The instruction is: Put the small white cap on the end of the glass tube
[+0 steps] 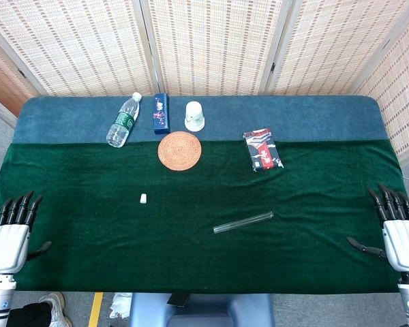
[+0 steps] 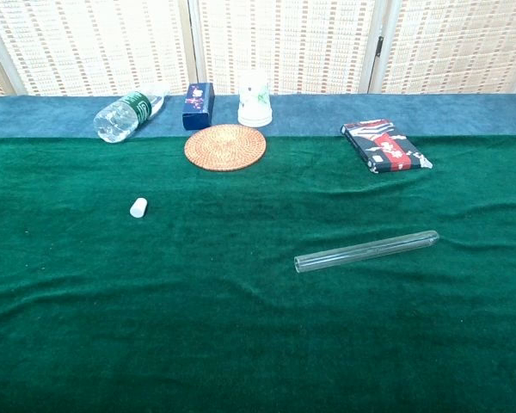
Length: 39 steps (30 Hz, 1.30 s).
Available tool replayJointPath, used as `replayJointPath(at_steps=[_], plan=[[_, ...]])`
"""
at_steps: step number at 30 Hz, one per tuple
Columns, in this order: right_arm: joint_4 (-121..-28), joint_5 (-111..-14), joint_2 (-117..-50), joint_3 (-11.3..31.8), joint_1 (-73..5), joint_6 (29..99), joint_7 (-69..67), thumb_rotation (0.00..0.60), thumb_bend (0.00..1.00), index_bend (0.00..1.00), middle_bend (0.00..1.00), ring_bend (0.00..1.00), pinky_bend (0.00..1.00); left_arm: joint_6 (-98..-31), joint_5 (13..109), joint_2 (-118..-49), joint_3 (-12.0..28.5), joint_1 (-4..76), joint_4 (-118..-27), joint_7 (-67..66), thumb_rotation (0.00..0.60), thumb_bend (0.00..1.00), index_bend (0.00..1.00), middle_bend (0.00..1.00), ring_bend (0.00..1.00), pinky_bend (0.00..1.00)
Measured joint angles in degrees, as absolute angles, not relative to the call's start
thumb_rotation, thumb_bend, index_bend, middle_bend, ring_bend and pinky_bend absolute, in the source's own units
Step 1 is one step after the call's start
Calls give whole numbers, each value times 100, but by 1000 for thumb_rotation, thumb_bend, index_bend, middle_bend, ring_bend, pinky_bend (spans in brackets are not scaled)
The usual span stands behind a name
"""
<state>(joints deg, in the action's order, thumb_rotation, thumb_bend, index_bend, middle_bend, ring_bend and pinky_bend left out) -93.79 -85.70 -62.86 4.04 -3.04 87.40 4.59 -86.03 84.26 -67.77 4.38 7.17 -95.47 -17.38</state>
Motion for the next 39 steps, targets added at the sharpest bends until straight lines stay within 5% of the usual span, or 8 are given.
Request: replayJointPath(at_steps=[15, 22, 26, 34, 39], plan=[[-9350, -8688, -6311, 374, -288, 8769, 314, 401, 40, 0, 0, 19, 0, -8572, 8573, -6778, 419, 797, -9530, -1720, 600, 154, 98, 89, 49, 0], [-9381, -8750, -6296, 364, -303, 8760, 316, 398, 39, 0, 0, 17, 0, -8361, 8733, -6740, 487, 1062, -9520, -1798, 600, 154, 215, 240, 206, 17], [-9399, -8790, -6281, 369, -321, 8759, 327, 401, 39, 0, 0, 19, 0, -8172, 8844, -6745, 586, 1322, -9440, -1770, 600, 154, 334, 439, 400, 204], [-9415, -8823, -6270, 365, -350, 8722, 303, 401, 40, 0, 0, 19, 0, -7398, 8993, -6911, 787, 2109, -8917, -1420, 600, 149, 403, 738, 687, 633], [-9397, -8802, -6283, 364, -369, 8675, 284, 399, 40, 0, 0, 19, 0, -6894, 9008, -7150, 858, 2566, -8593, -1343, 600, 148, 390, 807, 751, 711]])
